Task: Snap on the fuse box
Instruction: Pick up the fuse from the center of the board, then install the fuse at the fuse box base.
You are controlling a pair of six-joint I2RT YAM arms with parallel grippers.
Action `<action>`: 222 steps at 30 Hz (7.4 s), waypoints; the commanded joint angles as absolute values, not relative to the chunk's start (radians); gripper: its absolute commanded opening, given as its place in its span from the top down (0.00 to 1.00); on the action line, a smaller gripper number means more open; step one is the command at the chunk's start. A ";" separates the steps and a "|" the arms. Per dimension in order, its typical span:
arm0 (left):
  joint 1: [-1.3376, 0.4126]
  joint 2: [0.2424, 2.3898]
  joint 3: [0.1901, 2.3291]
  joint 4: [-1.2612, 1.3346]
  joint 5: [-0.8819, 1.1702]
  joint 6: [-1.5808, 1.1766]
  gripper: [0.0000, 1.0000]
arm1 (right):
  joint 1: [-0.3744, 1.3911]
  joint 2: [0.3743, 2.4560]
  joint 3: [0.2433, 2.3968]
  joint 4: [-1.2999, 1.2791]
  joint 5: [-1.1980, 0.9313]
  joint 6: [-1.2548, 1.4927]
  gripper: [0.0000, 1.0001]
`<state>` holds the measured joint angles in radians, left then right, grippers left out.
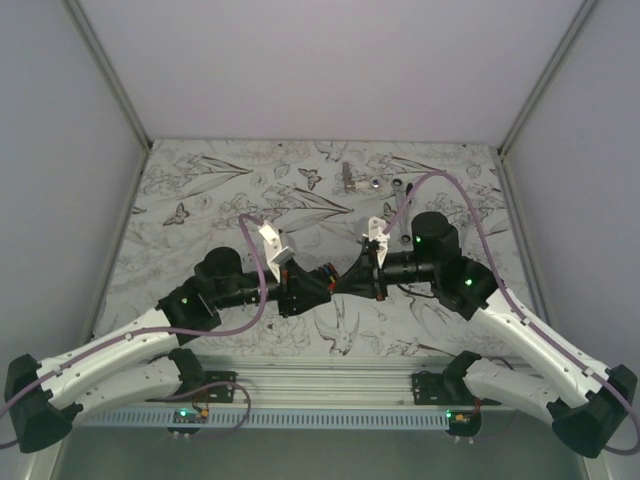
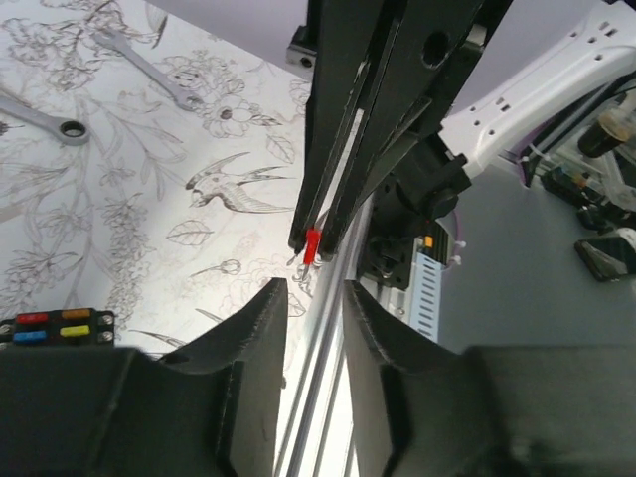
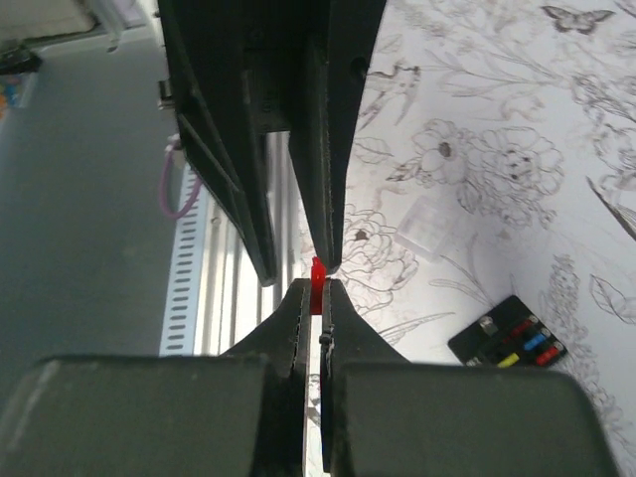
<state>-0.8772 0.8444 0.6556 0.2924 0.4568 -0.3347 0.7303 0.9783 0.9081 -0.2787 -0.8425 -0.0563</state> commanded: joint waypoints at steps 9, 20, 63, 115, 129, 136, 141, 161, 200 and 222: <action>-0.870 0.786 0.660 0.123 0.063 -0.313 0.49 | 0.817 1.050 0.911 -0.334 -0.234 0.233 1.00; -0.744 0.857 0.660 -0.001 -0.241 -0.445 0.14 | 0.982 1.210 1.056 -0.486 0.133 0.375 1.00; -0.566 0.925 0.620 -0.237 -0.283 -0.605 0.00 | 1.126 1.696 1.347 -0.724 0.497 0.699 1.00; -0.540 0.930 0.606 -0.293 -0.406 -0.673 0.01 | 1.044 1.907 1.420 -0.739 0.486 0.593 1.00; -0.426 0.951 0.597 -0.322 -0.313 -0.747 0.00 | 1.001 1.903 1.377 -0.667 0.422 0.556 1.00; -0.426 0.951 0.600 -0.322 -0.309 -0.743 0.00 | 0.996 1.905 1.360 -0.660 0.396 0.547 1.00; -0.426 0.951 0.601 -0.323 -0.306 -0.741 0.01 | 0.993 1.900 1.349 -0.645 0.385 0.543 1.00; -0.426 0.951 0.604 -0.322 -0.286 -0.742 0.01 | 0.965 1.809 1.192 -0.510 0.310 0.508 1.00; -0.426 0.951 0.604 -0.323 -0.279 -0.740 0.00 | 0.961 1.668 1.043 -0.302 0.230 0.213 1.00; -0.426 0.953 0.606 -0.322 -0.280 -0.740 0.01 | 0.956 1.726 1.012 -0.269 0.239 0.251 1.00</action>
